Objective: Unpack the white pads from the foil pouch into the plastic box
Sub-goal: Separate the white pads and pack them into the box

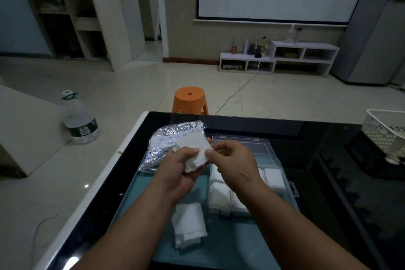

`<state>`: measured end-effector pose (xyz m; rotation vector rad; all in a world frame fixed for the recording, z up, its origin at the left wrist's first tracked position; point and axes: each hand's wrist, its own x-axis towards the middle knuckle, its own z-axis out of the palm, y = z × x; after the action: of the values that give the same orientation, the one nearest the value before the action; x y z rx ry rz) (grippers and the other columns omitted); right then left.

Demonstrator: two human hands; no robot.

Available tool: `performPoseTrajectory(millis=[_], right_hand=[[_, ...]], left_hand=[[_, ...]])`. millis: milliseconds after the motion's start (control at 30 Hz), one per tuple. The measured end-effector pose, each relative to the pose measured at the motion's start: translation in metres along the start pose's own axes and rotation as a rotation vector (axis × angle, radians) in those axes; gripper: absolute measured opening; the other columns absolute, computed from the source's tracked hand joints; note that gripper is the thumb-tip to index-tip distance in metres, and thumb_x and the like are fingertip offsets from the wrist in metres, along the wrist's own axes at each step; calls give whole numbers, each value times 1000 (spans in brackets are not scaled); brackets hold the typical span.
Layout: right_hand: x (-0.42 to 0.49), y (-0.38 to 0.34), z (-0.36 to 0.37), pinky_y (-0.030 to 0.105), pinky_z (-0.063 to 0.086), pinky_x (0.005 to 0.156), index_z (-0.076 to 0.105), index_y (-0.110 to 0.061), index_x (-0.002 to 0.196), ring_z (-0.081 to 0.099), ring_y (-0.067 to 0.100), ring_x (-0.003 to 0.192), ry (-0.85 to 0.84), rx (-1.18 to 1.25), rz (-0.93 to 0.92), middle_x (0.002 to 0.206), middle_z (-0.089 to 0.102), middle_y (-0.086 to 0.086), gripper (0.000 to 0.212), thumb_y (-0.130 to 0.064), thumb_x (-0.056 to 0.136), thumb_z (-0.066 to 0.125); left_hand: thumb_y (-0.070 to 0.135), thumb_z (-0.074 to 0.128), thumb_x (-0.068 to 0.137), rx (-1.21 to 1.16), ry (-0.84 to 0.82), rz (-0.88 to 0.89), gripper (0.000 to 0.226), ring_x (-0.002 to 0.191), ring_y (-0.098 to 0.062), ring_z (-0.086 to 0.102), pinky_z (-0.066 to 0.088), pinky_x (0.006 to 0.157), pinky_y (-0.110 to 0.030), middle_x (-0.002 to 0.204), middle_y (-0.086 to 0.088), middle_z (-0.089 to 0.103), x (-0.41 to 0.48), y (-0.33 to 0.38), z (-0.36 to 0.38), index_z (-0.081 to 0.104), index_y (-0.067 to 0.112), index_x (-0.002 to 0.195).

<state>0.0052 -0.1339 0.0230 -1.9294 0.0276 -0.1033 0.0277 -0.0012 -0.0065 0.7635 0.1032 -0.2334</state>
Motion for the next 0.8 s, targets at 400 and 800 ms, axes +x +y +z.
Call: performPoseTrajectory(millis=[400,800], right_hand=[[-3,-3,-5,21,52,61,71,-20,69,66,0,70,-157,8,37,77,72,-5,17,-26,85,73],[5,1,-11,30,34,106,33,-40,144,35,10,131,-229,-473,-261,144,40,-13,93,-36,66,84]], left_hand=[[0,62,64,37,-55,4,52,82,-29,70,60,70,-39,95,-20,67,-4,2,-3,54,-7,116],[2,72,63,121,-53,-133,80,81,-31,70,58,60,-36,102,-19,68,-7,-1,-2,45,6,138]])
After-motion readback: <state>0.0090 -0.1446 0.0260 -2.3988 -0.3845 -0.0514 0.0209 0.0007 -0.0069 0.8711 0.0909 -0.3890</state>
